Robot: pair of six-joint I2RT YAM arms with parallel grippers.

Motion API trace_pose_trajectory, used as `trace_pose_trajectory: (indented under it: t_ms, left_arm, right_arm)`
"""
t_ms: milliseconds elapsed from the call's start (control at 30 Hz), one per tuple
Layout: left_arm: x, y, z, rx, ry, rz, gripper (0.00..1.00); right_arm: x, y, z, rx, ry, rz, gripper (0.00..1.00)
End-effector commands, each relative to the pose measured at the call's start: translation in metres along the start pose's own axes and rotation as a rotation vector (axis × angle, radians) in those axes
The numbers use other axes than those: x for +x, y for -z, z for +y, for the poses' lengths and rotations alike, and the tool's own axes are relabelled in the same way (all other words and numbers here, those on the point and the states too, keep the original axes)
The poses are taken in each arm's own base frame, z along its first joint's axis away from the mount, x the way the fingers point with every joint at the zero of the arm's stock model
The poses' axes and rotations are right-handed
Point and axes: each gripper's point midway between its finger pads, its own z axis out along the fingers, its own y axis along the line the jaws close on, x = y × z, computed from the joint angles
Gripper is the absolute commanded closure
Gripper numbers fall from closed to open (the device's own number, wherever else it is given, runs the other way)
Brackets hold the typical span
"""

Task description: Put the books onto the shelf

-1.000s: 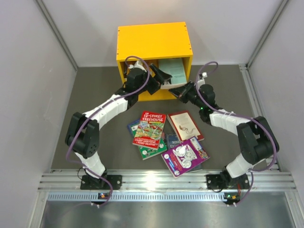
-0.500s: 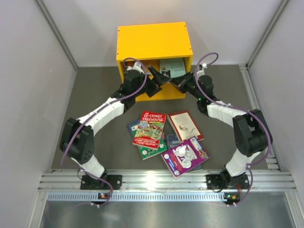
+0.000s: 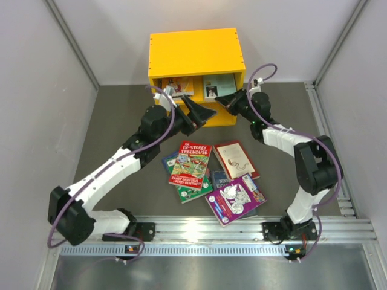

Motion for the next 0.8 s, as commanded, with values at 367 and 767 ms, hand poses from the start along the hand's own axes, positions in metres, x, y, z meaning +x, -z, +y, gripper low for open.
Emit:
trace_pose_trajectory:
  t_ms: [367,767]
  left_arm:
    - [0.007,0.12,0.104,-0.456,-0.198,-0.101,0.01]
    - [0.061,0.113,0.229,-0.67,-0.186,0.048,0.01]
  right_arm:
    - [0.001,0.072,0.096,-0.414,0.141,0.029,0.37]
    - [0.146,0.142,0.013,-0.153,0.127,0.33,0.13]
